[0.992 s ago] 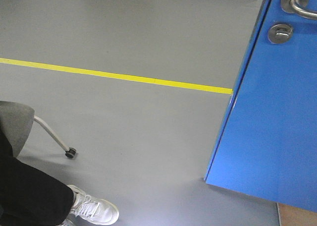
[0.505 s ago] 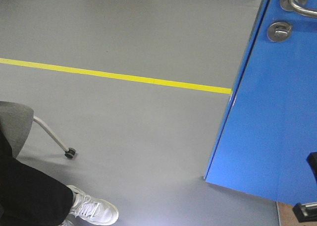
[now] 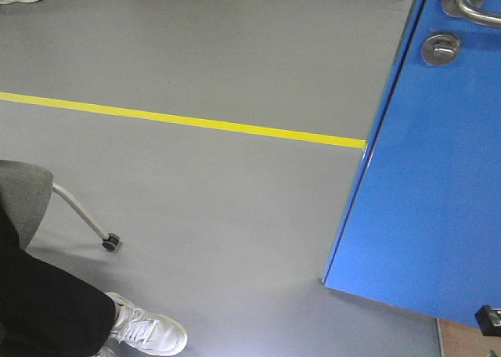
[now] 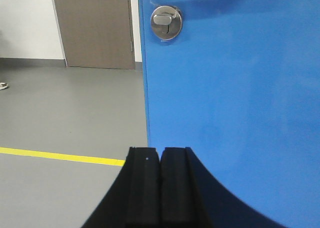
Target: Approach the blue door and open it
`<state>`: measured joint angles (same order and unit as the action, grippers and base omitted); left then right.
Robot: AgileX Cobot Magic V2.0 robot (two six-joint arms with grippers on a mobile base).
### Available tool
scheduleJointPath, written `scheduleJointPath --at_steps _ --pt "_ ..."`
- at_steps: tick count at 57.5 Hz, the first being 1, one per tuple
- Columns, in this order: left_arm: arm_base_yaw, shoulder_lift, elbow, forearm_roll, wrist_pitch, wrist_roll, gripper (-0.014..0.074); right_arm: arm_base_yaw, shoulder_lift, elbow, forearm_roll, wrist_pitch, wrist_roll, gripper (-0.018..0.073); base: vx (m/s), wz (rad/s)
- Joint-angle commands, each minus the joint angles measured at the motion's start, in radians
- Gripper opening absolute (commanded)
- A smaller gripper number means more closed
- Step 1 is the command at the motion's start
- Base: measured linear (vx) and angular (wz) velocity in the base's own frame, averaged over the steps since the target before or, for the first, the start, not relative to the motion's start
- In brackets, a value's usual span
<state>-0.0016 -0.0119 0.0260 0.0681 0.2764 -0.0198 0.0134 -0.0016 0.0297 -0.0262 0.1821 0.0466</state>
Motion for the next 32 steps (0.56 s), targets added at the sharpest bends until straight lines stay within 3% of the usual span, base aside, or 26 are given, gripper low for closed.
scheduleJointPath --at_steps 1,32 --pt "-0.007 -0.012 -0.026 -0.002 -0.085 -0.007 0.0073 -0.005 0.019 0.003 -0.003 -0.079 -0.006 0.0012 0.0 0.0" --pt "-0.007 -0.012 -0.026 -0.002 -0.085 -0.007 0.0073 -0.005 0.019 0.003 -0.004 -0.079 -0.006 0.0012 0.0 0.0"
